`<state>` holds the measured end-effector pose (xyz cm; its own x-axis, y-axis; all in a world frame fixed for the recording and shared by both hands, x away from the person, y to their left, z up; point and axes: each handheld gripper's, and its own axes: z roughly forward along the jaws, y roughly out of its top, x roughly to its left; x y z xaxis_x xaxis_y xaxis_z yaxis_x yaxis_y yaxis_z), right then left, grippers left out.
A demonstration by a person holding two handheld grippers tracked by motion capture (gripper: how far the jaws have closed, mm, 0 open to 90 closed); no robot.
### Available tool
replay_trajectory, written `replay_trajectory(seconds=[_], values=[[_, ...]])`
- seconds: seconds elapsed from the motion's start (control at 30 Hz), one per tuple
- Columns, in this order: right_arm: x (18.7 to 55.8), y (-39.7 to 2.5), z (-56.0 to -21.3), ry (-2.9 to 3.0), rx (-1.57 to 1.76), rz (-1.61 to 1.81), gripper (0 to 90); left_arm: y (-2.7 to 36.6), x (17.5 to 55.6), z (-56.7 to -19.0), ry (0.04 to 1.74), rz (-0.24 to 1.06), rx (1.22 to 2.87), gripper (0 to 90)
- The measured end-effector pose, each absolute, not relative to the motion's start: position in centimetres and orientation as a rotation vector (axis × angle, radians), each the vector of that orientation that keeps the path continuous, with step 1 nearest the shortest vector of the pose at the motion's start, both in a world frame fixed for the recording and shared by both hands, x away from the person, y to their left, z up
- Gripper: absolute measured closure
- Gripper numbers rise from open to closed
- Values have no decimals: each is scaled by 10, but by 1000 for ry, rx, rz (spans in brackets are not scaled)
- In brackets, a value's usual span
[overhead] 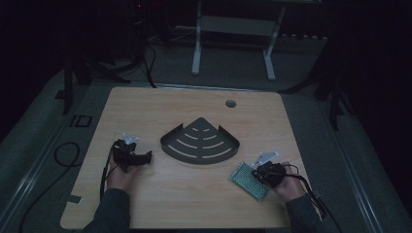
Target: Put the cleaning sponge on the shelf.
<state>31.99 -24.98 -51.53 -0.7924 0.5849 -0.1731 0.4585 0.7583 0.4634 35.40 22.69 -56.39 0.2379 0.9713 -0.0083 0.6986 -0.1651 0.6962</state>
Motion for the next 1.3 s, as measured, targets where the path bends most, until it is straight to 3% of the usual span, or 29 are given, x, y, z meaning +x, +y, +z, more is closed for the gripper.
replay_trajectory(seconds=[0.6, 1.3], values=[[324, -258, -496, 2656, 828, 573, 863, 227, 354, -564, 1524, 608, 1934, 71], [352, -268, -486, 2760, 918, 473, 829, 227, 354, -564, 1523, 608, 1934, 71]])
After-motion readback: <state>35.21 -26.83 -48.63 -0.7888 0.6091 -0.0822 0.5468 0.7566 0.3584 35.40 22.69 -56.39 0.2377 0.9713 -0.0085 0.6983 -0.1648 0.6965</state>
